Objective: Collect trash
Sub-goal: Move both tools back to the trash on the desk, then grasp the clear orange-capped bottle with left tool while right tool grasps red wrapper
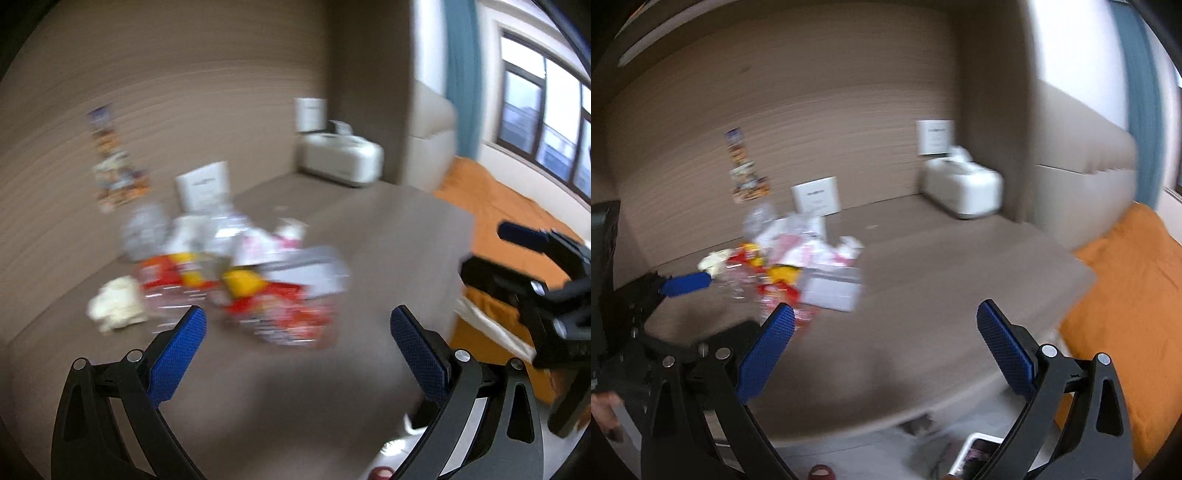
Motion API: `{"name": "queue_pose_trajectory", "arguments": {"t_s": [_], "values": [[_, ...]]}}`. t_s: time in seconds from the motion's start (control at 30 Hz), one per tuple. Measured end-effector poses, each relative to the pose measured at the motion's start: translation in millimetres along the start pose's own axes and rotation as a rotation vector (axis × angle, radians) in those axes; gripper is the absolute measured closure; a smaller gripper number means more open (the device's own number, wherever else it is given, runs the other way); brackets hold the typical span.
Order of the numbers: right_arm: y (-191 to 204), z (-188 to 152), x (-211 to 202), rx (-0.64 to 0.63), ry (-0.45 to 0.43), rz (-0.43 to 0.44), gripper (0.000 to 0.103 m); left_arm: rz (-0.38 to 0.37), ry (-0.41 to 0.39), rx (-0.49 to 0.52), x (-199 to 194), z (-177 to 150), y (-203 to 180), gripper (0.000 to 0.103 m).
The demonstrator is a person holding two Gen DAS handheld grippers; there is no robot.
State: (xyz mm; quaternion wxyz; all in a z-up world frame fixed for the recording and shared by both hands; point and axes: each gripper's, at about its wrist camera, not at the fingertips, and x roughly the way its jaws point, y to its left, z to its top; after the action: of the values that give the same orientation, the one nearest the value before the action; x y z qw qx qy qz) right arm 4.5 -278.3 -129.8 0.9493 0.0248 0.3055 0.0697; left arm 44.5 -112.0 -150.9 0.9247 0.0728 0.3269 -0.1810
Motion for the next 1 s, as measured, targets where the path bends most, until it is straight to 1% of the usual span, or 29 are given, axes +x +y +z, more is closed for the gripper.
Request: {"name": "queue_pose_trajectory", "arguments": {"t_s": [0.1, 0.13, 0.2, 0.3, 0.37, 0.5, 0.57, 0.67, 0.73, 0.77, 0.83, 0.87, 0.9, 0.93, 0.97, 1.0], "values": [[29.8, 3.7, 25.0, -0.044, 0.032, 0.058, 0.005, 0.07, 0.01, -0.062, 4.3, -1.5, 45.5, 0.005], [40.0, 4.1, 35.4, -0.058, 0.044, 0.074, 0.005, 0.077, 0.028, -0.097, 8.8, -2.4, 63.4, 0.005], [53.0, 3.6, 51.7, -0.081, 0.072, 0.09, 0.005, 0.072, 0.039, -0.144, 16.4, -3.3, 85.1, 0.005], [69.1, 2.7, 74.5, -0.108, 0.104, 0.09, 0.005, 0.062, 0.049, -0.156, 25.1, -4.9, 101.7, 0.005], [76.1, 1.4, 88.4, -0.117, 0.127, 0.084, 0.005, 0.077, 0.062, -0.145, 35.5, -4.0, 108.3, 0.005], [86.4, -2.6, 108.9, -0.132, 0.163, 0.061, 0.005, 0.029, 0.097, -0.149, 55.1, -4.0, 122.2, 0.005], [90.4, -4.5, 117.1, -0.14, 0.179, 0.044, 0.008, 0.013, 0.107, -0.146, 62.8, -3.3, 123.3, 0.005], [92.5, -6.8, 126.4, -0.137, 0.201, 0.026, 0.016, -0.02, 0.122, -0.14, 74.7, -1.0, 127.8, 0.005], [93.6, -8.4, 132.2, -0.128, 0.214, 0.017, 0.025, -0.042, 0.126, -0.147, 80.0, 0.8, 131.4, 0.005], [93.9, -8.6, 135.3, -0.125, 0.22, 0.01, 0.028, -0.046, 0.132, -0.154, 83.6, 1.7, 133.4, 0.005], [94.1, -9.7, 139.9, -0.121, 0.237, 0.007, 0.04, -0.085, 0.15, -0.166, 90.3, 1.2, 136.8, 0.005], [94.4, -10.5, 142.7, -0.123, 0.248, -0.002, 0.043, -0.088, 0.151, -0.169, 92.6, 0.2, 137.8, 0.006], [94.9, -10.8, 144.2, -0.129, 0.251, -0.009, 0.047, -0.101, 0.157, -0.17, 95.2, -1.1, 138.3, 0.011], [95.5, -10.9, 145.2, -0.133, 0.252, -0.012, 0.056, -0.132, 0.169, -0.168, 99.3, -3.3, 137.6, 0.019], [95.8, -11.3, 146.9, -0.137, 0.26, -0.018, 0.062, -0.129, 0.174, -0.165, 101.6, -4.1, 136.7, 0.031], [95.5, -11.4, 148.4, -0.135, 0.266, -0.019, 0.065, -0.129, 0.183, -0.156, 104.6, -6.3, 134.4, 0.038]]}}
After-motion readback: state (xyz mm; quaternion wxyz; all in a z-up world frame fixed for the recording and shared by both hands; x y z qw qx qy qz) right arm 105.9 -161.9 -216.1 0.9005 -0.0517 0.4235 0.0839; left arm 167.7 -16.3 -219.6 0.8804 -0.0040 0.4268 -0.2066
